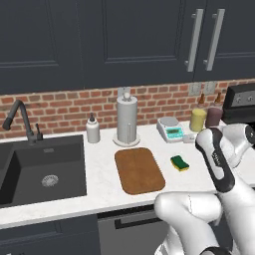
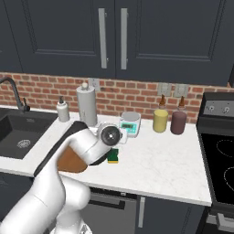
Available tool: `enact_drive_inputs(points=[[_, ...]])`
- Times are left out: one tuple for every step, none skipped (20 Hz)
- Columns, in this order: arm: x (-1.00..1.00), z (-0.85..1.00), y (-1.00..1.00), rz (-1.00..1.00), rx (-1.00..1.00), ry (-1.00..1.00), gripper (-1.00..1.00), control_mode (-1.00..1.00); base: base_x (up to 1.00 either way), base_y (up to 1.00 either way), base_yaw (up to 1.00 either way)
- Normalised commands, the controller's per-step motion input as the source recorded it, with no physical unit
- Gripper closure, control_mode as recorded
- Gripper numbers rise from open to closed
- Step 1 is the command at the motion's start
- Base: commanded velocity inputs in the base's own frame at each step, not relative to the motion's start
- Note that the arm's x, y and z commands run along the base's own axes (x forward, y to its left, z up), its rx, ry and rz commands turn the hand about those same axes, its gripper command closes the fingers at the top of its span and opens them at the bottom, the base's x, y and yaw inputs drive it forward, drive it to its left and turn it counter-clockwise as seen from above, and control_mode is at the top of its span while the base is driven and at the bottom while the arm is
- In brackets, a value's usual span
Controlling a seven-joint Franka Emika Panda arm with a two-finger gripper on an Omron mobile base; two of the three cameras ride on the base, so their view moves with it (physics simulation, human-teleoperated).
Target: Pick up the sponge from the counter and clean the cutting board by briefly scrubbing or pressing down on the cutting board. Once finished, release the sponge.
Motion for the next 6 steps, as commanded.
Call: enact_drive_inputs(points=[[-0.58,0.71,0.39,0.0,0.0,-0.13,-1.0,-1.0,0.0,0.0,0.0],[-0.61,0.65,0.41,0.0,0.0,-0.12,-1.0,-1.0,0.0,0.0,0.0],[-0.72,0.56,0.39,0.0,0.0,-0.1,-1.0,-1.0,0.0,0.0,0.0],[-0.79,0.44,0.36,0.0,0.0,-0.07,-1.0,-1.0,0.0,0.0,0.0],[-0.8,0.35,0.34,0.0,0.0,-0.03,-1.0,-1.0,0.0,0.0,0.0],[-0.86,0.3,0.33,0.0,0.0,0.0,-1.0,-1.0,0.0,0.0,0.0]])
